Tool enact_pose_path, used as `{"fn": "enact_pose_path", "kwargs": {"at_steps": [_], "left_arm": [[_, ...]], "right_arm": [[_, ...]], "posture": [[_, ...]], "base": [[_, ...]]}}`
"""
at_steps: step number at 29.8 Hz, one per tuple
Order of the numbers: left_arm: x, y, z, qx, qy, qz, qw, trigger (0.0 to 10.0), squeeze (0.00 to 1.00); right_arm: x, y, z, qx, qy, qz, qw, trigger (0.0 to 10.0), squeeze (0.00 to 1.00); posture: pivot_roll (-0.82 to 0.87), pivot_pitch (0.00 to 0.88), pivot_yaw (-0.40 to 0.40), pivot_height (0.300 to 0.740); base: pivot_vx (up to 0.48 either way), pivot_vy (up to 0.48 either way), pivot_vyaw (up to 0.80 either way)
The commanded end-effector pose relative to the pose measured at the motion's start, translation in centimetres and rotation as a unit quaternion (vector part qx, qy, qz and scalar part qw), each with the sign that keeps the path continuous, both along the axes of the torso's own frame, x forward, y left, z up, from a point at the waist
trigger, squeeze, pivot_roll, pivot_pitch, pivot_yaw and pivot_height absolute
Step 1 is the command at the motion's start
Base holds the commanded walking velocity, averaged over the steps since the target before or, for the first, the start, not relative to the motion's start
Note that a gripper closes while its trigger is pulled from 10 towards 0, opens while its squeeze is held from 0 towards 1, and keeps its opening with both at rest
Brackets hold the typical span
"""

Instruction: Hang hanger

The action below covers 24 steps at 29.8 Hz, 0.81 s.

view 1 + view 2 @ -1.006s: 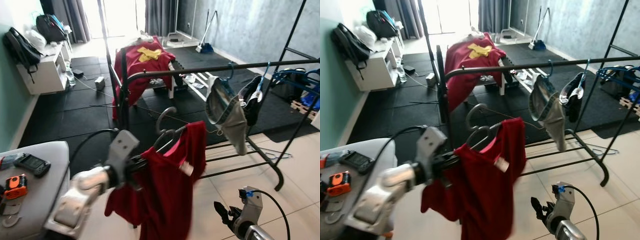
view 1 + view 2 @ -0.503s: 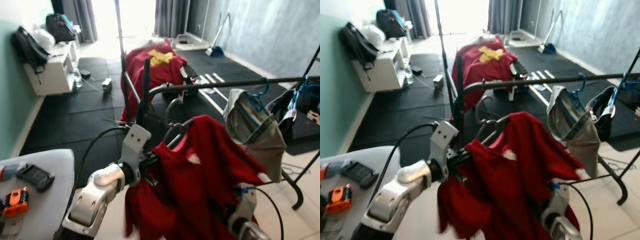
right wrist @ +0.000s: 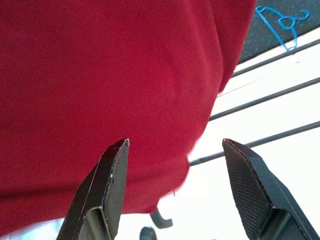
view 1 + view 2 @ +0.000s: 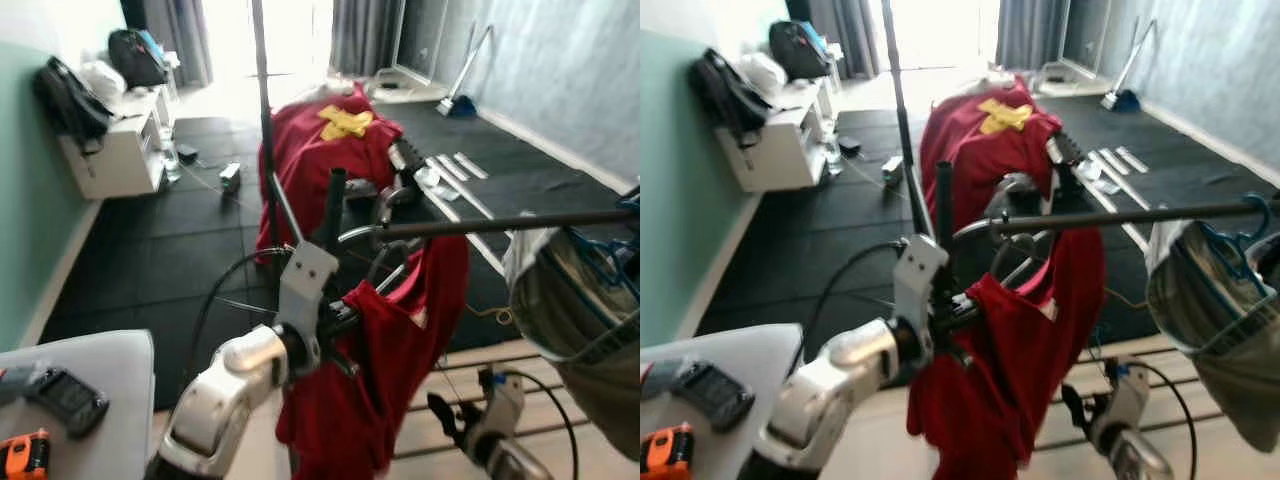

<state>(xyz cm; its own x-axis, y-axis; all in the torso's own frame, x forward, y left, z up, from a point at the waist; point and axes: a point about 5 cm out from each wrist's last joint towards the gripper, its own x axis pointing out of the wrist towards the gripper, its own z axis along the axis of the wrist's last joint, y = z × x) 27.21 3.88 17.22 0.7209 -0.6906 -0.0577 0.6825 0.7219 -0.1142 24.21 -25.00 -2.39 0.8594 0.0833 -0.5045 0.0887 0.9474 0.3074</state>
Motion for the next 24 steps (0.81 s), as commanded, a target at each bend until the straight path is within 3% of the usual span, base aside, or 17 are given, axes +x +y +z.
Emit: {"fn": "enact_pose_path", "kwargs": {"at_steps": [1,14,24], "left_arm": [[0.2,0.5,0.2,-0.006,0.006,0.030,1.000,10.0,0.00],[0.0,0.3,0.5,-0.017,0.014,0.054,0.998,10.0,0.00],[0.3,1.4,1.0,-0.026,-0.002,0.108,0.994,10.0,0.00]], "right_arm": [[-0.8,-0.4,-0.5,-0.001,0.015,-0.008,1.000,10.0,0.00],[-0.8,-0.4,-0.5,0.000,0.017,-0.008,1.000,10.0,0.00],[-0.8,-0.4,-0.6,0.001,0.018,-0.008,1.000,10.0,0.00]], "posture": [[-0.08,0.000,0.013,0.740],[-0.07,0.000,0.013,0.740],[-0.07,0.000,0.015,0.740]], "base": [[0.326,-0.349,0.00],[0.316,-0.357,0.00],[0.304,-0.368,0.00]]}}
